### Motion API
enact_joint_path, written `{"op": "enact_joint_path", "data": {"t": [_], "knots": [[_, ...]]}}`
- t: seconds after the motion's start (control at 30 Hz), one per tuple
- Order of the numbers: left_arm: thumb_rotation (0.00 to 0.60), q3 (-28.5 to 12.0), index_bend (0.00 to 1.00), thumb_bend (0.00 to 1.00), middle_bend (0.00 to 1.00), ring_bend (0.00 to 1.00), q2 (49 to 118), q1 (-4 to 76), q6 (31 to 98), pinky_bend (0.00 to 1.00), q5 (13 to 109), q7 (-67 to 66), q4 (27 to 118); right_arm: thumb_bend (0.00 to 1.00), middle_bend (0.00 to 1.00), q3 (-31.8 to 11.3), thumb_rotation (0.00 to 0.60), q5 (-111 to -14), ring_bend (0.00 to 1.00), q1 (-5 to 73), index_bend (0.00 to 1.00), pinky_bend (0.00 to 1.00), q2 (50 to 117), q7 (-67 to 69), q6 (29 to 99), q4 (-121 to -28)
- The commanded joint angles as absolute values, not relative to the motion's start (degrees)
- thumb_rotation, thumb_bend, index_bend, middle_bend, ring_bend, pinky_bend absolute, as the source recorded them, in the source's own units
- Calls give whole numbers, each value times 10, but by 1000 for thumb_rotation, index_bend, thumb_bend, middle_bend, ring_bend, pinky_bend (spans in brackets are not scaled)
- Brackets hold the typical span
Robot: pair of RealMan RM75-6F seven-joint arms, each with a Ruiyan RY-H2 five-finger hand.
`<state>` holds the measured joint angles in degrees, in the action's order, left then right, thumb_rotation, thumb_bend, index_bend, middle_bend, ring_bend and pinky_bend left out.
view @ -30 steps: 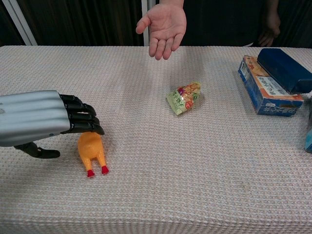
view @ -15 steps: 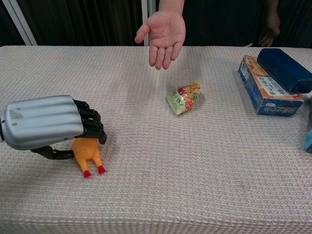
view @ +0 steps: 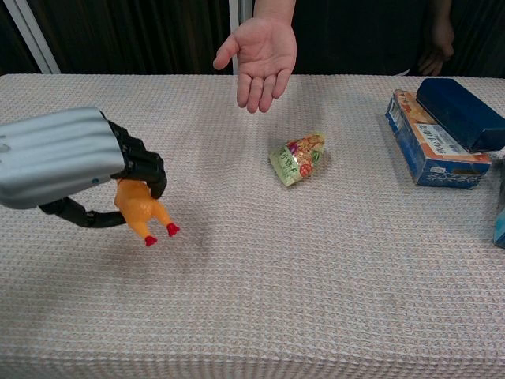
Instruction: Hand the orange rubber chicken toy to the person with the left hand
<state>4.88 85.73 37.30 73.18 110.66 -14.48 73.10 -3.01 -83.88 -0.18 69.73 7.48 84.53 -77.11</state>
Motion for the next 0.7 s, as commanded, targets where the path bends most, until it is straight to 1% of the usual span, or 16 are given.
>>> {"op": "enact_joint_path", "data": {"t": [0.03, 0.13, 0.2, 0.27, 0.33, 0.5, 0.57, 0.7], "knots": [[600, 1, 708, 396, 641, 521, 821, 386, 745, 639, 1083, -165, 774, 171, 0, -30, 600, -840, 0, -1, 0, 0, 696, 73, 845, -774], [600, -49, 706, 394, 640, 521, 795, 409, 732, 635, 1046, -156, 818, 171, 0, -29, 600, -841, 0, 0, 0, 0, 695, 69, 844, -779], [600, -84, 706, 398, 640, 521, 784, 431, 715, 632, 1020, -151, 832, 171, 0, -28, 600, -843, 0, 1, 0, 0, 695, 65, 843, -781], [600, -110, 705, 401, 640, 521, 784, 449, 693, 632, 994, -152, 835, 171, 0, -28, 600, -842, 0, 1, 0, 0, 695, 63, 842, -781], [600, -135, 705, 402, 640, 521, 794, 474, 656, 634, 958, -159, 826, 171, 0, -29, 600, -839, 0, 1, 0, 0, 696, 64, 840, -781], [600, -161, 703, 404, 640, 521, 843, 523, 587, 641, 895, -175, 771, 173, 0, -29, 600, -832, 0, 0, 0, 0, 697, 68, 835, -775], [600, -166, 700, 405, 639, 520, 863, 540, 571, 641, 882, -180, 750, 173, 0, -30, 600, -828, 0, -1, 0, 0, 697, 71, 833, -772], [600, -168, 691, 414, 631, 513, 890, 560, 565, 637, 873, -200, 714, 174, 0, -30, 600, -827, 0, -2, 0, 0, 698, 76, 834, -768]]}}
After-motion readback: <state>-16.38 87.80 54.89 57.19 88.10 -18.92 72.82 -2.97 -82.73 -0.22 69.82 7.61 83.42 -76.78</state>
